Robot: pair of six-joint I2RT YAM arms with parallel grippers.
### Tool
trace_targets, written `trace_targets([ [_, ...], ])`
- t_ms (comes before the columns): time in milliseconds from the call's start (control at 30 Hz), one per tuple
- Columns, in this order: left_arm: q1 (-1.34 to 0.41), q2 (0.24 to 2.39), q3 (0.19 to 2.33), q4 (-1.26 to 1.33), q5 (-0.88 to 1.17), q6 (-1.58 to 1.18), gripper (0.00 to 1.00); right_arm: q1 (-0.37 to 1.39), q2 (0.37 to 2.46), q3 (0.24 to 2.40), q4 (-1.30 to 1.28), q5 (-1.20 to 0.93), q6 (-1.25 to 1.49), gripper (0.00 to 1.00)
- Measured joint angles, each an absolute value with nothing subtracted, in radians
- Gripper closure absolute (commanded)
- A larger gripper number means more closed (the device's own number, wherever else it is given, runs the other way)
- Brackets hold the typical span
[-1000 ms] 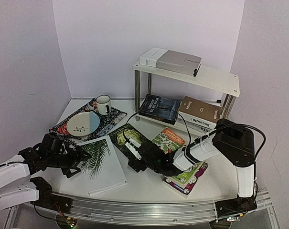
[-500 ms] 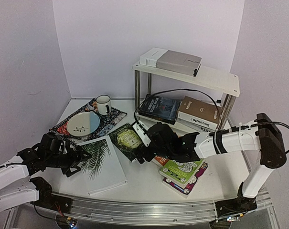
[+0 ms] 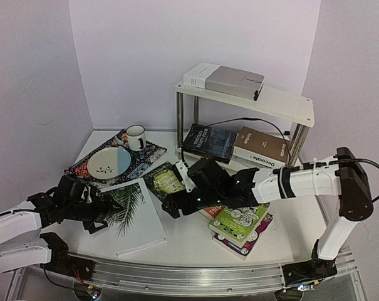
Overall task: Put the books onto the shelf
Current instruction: Pick up the book from the corner of the board.
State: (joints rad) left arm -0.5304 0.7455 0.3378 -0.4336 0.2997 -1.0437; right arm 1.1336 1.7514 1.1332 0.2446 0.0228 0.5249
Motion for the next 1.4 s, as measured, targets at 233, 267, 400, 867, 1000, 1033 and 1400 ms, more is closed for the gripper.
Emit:
trace_targets([
  [233, -0.53, 0.724, 0.296, -0.407, 0.308, -1.057, 0.03, 1.134, 1.878, 1.221, 0.276, -0.093, 0.671, 0.2],
  [267, -0.53, 0.712, 0.283, -0.404, 0.31, -1.064, 0.03, 1.134, 1.894, 1.221, 0.277, -0.101, 0.688, 0.2],
  [400, -0.53, 0.661, 0.239, -0.401, 0.316, -1.088, 0.03, 1.134, 1.944, 1.221, 0.288, -0.128, 0.746, 0.25],
  [867, -0.53, 0.669, 0.173, -0.319, 0.34, -1.14, 0.08, 1.135, 2.072, 1.269, 0.344, -0.23, 0.84, 0.38],
  [1000, -0.53, 0.699, 0.167, -0.272, 0.353, -1.15, 0.1, 1.141, 2.101, 1.3, 0.351, -0.255, 0.853, 0.47],
  [1033, -0.53, 0.703, 0.164, -0.258, 0.358, -1.153, 0.11, 1.144, 2.107, 1.307, 0.352, -0.26, 0.855, 0.5],
  [1400, -0.527, 0.71, 0.123, -0.168, 0.36, -1.171, 0.12, 1.135, 2.09, 1.327, 0.363, -0.283, 0.884, 1.0],
])
